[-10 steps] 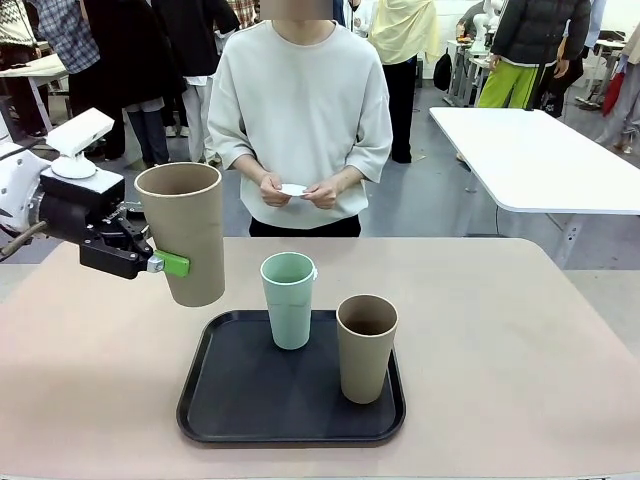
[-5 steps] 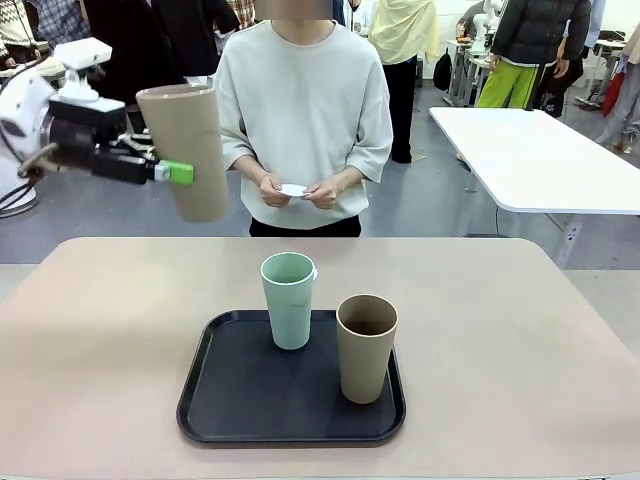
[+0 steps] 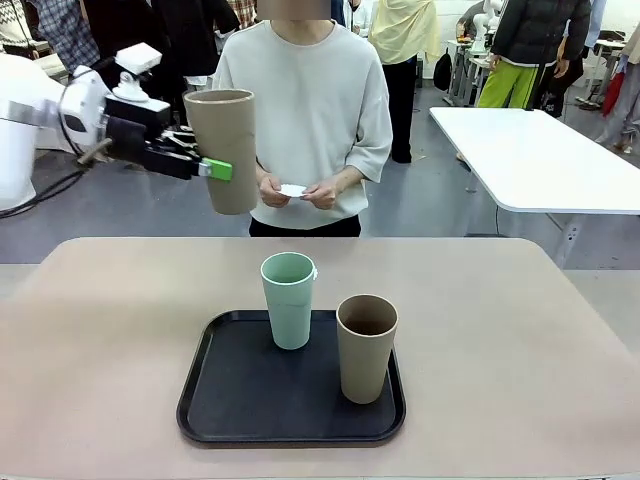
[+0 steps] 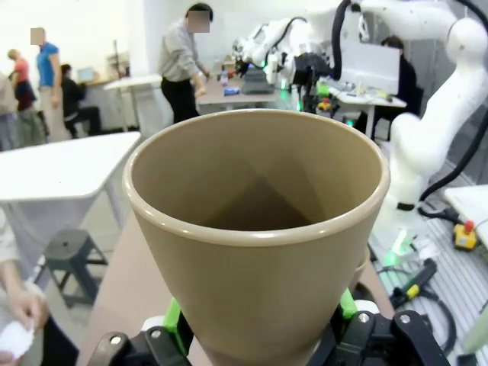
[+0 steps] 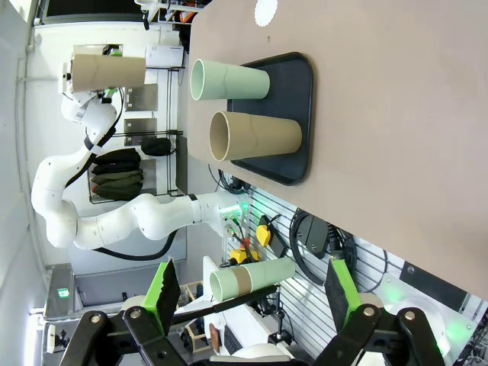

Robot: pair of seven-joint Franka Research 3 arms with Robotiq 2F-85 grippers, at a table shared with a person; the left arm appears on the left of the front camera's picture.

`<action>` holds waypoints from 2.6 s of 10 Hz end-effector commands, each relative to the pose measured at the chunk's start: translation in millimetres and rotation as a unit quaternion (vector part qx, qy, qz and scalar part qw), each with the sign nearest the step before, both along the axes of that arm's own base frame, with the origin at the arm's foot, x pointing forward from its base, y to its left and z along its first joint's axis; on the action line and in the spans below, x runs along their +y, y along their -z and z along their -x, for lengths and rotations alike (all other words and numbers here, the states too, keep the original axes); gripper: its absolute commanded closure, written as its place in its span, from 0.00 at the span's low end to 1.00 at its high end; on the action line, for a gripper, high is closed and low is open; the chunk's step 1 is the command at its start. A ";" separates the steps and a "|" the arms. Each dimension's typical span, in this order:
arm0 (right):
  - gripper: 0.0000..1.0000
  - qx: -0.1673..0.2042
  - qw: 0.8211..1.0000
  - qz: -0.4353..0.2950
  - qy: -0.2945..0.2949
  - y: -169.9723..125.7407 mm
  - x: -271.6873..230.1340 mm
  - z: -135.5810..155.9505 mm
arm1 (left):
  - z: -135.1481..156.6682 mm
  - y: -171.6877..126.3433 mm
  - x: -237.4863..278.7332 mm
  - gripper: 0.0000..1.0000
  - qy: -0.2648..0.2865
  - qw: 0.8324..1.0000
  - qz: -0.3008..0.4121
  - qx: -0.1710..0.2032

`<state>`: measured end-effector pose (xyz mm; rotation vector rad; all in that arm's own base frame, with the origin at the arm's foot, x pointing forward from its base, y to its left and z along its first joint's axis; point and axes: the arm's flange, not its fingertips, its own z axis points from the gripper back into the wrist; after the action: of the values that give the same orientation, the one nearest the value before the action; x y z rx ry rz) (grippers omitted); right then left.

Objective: Place coasters on the table and set cups on them.
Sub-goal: Pick up one Reusable plastic cup and place it on a coaster set by the human.

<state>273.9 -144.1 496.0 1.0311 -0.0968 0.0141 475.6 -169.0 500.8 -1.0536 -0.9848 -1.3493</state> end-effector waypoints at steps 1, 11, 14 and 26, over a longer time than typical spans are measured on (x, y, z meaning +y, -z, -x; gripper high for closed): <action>0.00 -0.001 1.000 -0.006 -0.001 0.4 -0.5 -0.4 | -32.5 8.1 -13.0 0.15 0.013 0.999 -0.001 -0.048; 0.00 -0.001 1.000 -0.006 -0.001 0.4 -0.5 -0.4 | -64.2 33.6 -21.6 0.15 0.020 0.999 -0.007 -0.040; 0.00 -0.001 1.000 -0.006 -0.001 0.4 -0.5 -0.4 | -119.7 66.4 -32.0 0.15 0.021 1.000 0.015 -0.011; 0.00 -0.001 1.000 -0.006 -0.001 0.4 -0.5 -0.4 | -159.5 153.5 -52.2 0.15 0.003 1.000 0.013 -0.026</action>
<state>273.9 -144.2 496.0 1.0307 -0.0968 0.0135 636.3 -221.2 350.5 -1.0454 -1.0561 -1.3629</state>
